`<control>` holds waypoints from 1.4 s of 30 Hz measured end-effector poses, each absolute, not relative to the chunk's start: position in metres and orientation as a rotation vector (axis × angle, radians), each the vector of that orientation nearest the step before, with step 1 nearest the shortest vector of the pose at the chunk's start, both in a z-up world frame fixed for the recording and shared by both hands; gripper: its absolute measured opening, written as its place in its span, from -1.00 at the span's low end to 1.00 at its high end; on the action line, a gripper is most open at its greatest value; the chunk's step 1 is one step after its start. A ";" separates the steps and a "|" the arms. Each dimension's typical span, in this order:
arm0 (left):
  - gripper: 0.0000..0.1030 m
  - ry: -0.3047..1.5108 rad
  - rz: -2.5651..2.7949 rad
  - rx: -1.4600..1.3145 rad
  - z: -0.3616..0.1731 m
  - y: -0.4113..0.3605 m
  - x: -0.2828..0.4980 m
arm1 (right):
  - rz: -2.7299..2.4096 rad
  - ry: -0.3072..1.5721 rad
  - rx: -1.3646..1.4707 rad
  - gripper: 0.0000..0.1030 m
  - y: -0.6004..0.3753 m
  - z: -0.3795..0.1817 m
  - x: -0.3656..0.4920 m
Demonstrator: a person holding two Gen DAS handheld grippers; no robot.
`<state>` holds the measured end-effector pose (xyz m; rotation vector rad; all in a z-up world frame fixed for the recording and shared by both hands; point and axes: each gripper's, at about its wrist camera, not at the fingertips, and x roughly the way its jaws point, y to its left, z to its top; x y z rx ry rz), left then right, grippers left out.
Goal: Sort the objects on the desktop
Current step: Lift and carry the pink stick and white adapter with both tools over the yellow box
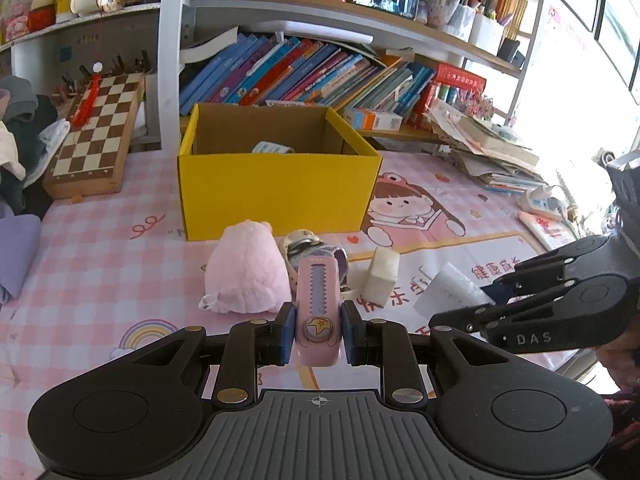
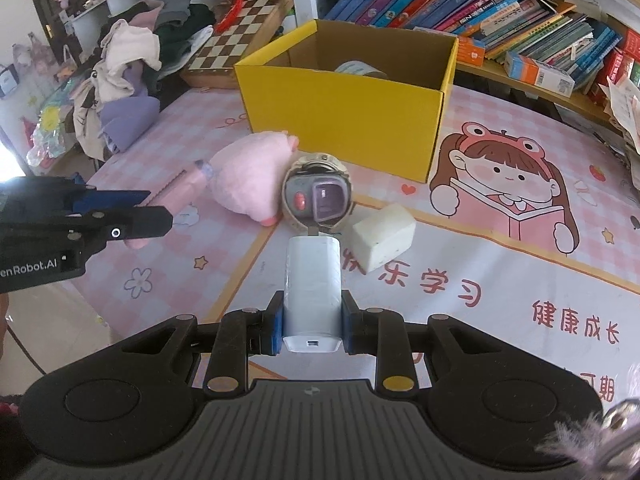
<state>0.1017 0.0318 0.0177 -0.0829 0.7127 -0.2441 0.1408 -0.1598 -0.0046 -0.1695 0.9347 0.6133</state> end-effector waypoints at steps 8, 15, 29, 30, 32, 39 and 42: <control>-0.56 0.681 -0.261 -0.089 0.029 0.036 0.103 | 0.633 0.922 -0.163 -0.52 -0.152 0.002 0.138; -0.56 0.659 -0.273 -0.089 0.035 0.037 0.108 | 0.642 0.920 -0.174 -0.52 -0.149 0.007 0.144; -0.56 0.582 -0.259 -0.049 0.057 0.037 0.143 | 0.690 0.864 -0.204 -0.52 -0.138 0.027 0.183; -0.56 0.576 -0.258 -0.047 0.059 0.037 0.147 | 0.692 0.857 -0.207 -0.52 -0.138 0.029 0.187; -0.56 0.565 -0.258 -0.042 0.063 0.036 0.156 | 0.693 0.840 -0.214 -0.52 -0.138 0.035 0.197; -0.56 0.522 -0.247 -0.023 0.074 0.033 0.190 | 0.698 0.780 -0.247 -0.52 -0.136 0.053 0.234; -0.56 0.510 -0.239 -0.009 0.077 0.032 0.206 | 0.704 0.758 -0.273 -0.52 -0.134 0.057 0.250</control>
